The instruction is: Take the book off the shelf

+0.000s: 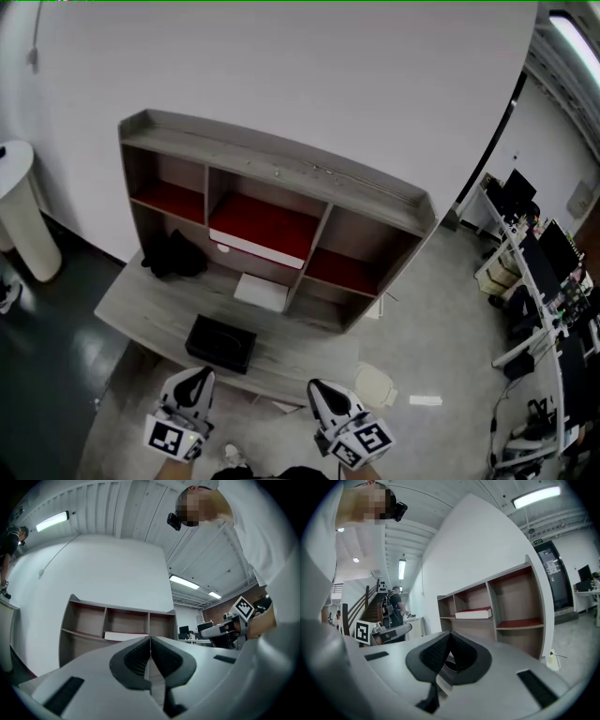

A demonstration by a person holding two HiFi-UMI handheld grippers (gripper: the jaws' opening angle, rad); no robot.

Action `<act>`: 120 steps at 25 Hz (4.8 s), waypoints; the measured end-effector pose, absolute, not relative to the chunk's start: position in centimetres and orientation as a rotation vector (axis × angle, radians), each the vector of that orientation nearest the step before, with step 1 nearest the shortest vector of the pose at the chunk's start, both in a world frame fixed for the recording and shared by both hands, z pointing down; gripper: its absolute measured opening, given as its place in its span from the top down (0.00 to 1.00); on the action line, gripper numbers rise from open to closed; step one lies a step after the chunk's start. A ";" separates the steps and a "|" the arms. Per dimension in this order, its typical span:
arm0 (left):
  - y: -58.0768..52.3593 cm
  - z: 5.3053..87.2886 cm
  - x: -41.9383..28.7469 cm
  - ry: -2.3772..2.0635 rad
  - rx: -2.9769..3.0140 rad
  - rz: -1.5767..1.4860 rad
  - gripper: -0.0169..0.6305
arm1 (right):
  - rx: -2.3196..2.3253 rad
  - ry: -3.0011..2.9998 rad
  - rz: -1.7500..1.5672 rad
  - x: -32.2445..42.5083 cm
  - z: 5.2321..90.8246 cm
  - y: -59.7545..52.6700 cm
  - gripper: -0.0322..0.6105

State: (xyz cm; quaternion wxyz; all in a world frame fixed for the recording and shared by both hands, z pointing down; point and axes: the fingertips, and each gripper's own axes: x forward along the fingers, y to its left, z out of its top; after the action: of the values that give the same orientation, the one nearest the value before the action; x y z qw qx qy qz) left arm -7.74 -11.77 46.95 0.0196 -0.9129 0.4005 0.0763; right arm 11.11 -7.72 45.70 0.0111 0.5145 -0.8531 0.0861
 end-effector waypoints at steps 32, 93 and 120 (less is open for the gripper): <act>-16.8 46.3 -8.6 1.446 -2.709 0.152 0.94 | 1.593 -2.928 0.784 14.5 45.7 -21.3 0.91; -15.7 46.5 -14.0 1.738 -2.553 0.110 0.94 | 1.750 -2.819 2.265 11.8 49.4 -44.0 0.30; -12.8 47.5 -14.1 1.701 -2.622 0.128 0.94 | 1.592 -2.902 2.302 11.2 49.3 -39.2 0.55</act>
State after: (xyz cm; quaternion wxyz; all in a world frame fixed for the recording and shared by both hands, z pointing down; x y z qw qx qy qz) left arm -14.14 -12.84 47.48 0.0067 -0.8382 0.5437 0.0410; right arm 11.15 -39.25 49.25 -0.4304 0.3564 -0.6497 0.5154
